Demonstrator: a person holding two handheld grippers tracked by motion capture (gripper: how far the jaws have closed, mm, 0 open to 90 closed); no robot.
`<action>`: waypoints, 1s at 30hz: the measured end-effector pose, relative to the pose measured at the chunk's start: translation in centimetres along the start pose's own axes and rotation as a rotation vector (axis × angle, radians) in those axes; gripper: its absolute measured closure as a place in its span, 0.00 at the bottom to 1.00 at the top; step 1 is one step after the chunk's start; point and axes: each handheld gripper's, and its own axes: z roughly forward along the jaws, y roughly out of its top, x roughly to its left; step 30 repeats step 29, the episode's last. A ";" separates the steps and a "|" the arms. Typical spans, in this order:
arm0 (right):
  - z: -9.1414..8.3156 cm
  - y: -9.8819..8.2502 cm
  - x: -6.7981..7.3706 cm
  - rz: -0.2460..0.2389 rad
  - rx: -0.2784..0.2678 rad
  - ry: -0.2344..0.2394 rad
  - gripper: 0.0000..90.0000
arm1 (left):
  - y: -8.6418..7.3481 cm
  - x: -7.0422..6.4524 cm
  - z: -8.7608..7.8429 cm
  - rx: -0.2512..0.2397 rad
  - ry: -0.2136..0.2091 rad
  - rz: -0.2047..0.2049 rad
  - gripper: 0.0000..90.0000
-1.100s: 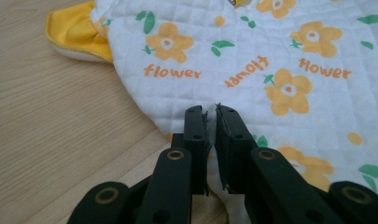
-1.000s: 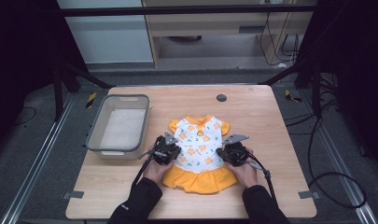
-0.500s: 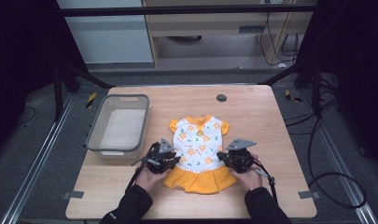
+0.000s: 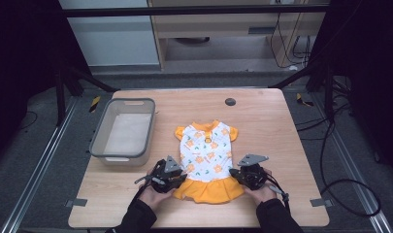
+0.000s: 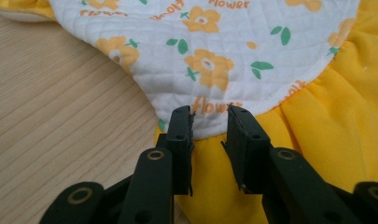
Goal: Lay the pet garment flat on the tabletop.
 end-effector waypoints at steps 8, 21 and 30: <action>-2.2 0.0 -0.2 0.031 -0.090 -0.001 0.94 | -0.7 1.1 -3.4 -0.093 0.025 -0.047 0.68; -6.6 -2.7 -3.3 0.137 -0.204 -0.135 0.69 | -6.6 4.1 -9.0 -0.162 0.131 -0.159 0.41; -8.0 -4.7 -4.9 0.203 -0.201 -0.208 0.56 | -8.4 6.1 -10.3 -0.172 0.186 -0.202 0.32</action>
